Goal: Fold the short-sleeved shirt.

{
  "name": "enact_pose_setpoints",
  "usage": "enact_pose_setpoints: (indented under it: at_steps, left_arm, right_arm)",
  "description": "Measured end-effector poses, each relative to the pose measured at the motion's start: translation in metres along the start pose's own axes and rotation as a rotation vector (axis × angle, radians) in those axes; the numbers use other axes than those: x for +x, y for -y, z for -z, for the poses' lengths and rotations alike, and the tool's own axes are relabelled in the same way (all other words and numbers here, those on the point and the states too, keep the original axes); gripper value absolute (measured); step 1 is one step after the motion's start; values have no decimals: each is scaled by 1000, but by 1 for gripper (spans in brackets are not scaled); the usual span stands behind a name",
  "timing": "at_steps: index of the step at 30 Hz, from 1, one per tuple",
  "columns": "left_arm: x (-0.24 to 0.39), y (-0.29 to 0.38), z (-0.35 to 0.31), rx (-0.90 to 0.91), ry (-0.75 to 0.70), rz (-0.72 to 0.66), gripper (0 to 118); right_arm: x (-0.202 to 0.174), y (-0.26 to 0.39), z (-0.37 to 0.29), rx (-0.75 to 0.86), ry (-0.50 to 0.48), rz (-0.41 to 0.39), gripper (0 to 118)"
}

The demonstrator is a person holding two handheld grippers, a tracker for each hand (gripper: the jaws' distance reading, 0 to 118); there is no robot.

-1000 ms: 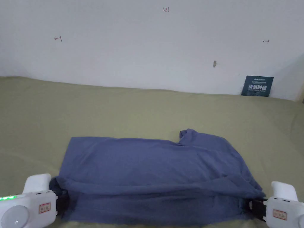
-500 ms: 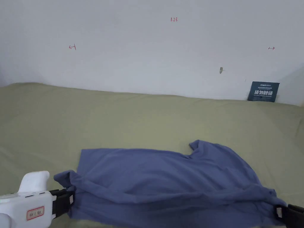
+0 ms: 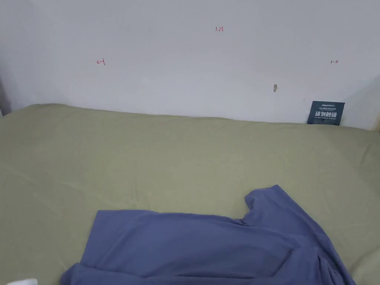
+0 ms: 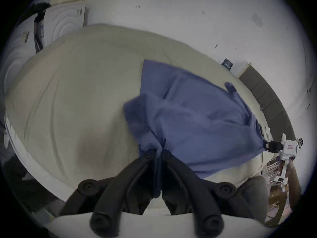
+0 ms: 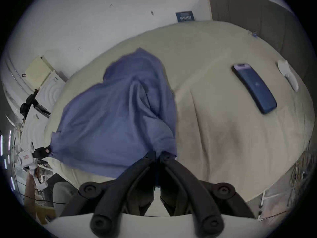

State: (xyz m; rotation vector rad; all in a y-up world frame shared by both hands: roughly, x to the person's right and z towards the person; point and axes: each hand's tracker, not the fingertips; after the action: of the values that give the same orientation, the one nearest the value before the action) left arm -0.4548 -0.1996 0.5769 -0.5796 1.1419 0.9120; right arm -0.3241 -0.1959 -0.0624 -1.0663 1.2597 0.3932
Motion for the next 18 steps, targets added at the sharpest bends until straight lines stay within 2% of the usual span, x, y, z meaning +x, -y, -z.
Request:
enact_pose_setpoints:
  at_steps: [5,7,8,9,10,11,12,13,15,18]
  left_arm:
    - [-16,13,-2,25,41,-81,11]
    - [-15,12,-3,16,32,-73,21]
    - [-13,11,-4,13,2,-60,26]
    - [-10,12,-7,5,-46,-49,38]
    - [-10,13,-15,7,-49,-52,59]
    - [-10,14,-26,31,-39,-63,64]
    - [-10,14,-39,83,-23,-74,64]
    - [-4,10,-57,150,0,-71,64]
    - [11,4,-83,281,-14,-37,63]
    - [48,-8,-111,462,-48,34,63]
  right_arm:
    - [1,10,0,-27,19,-34,3]
    - [3,13,-4,-21,14,-61,4]
    - [1,11,-9,-20,15,-70,4]
    - [-1,9,-16,-12,15,-74,4]
    - [-9,8,-27,4,9,-87,7]
    - [-15,7,-41,47,15,-92,12]
    - [-19,5,-54,93,28,-110,26]
    - [-24,4,-69,149,40,-140,48]
    - [-35,4,-101,277,54,-185,70]
    - [-62,-4,-124,487,77,-217,70]
